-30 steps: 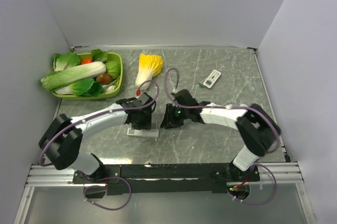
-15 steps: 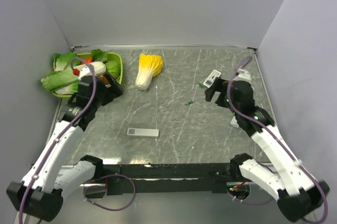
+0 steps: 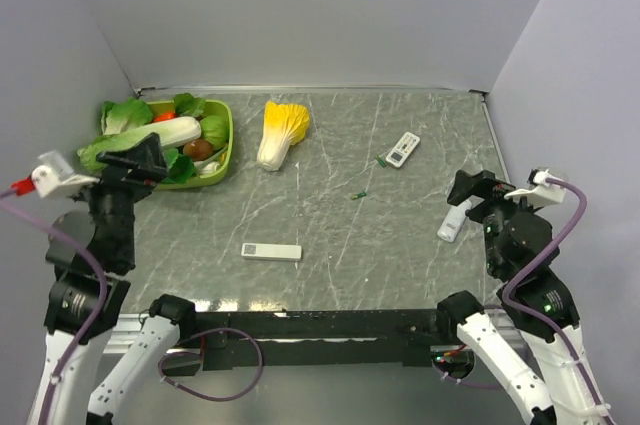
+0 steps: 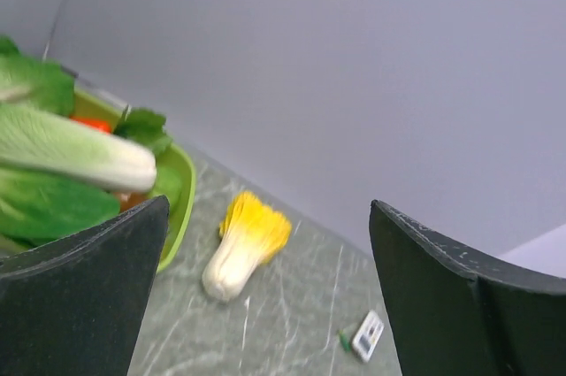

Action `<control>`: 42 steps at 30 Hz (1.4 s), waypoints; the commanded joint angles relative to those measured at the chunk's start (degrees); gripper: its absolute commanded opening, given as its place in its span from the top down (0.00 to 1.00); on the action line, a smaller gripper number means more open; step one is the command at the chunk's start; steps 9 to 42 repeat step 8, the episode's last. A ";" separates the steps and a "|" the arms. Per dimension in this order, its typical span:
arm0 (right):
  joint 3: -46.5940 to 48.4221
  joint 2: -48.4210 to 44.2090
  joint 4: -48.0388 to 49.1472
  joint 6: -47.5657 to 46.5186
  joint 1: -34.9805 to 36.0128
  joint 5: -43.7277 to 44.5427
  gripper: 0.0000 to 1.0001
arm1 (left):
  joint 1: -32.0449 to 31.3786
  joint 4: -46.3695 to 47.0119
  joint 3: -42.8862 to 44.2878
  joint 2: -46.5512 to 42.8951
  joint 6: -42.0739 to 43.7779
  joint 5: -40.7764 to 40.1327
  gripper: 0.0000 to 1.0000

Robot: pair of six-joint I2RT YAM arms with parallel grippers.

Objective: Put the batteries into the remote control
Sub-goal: Reset both arms

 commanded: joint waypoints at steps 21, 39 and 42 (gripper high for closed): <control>-2.48 -1.84 3.87 -5.53 -0.22 0.14 0.00 | 0.25 5.59 -3.05 -3.20 2.48 -5.55 0.00; -2.48 -1.84 3.87 -5.53 -0.22 0.14 0.00 | 0.25 5.59 -3.05 -3.20 2.48 -5.55 0.00; -2.48 -1.84 3.87 -5.53 -0.22 0.14 0.00 | 0.25 5.59 -3.05 -3.20 2.48 -5.55 0.00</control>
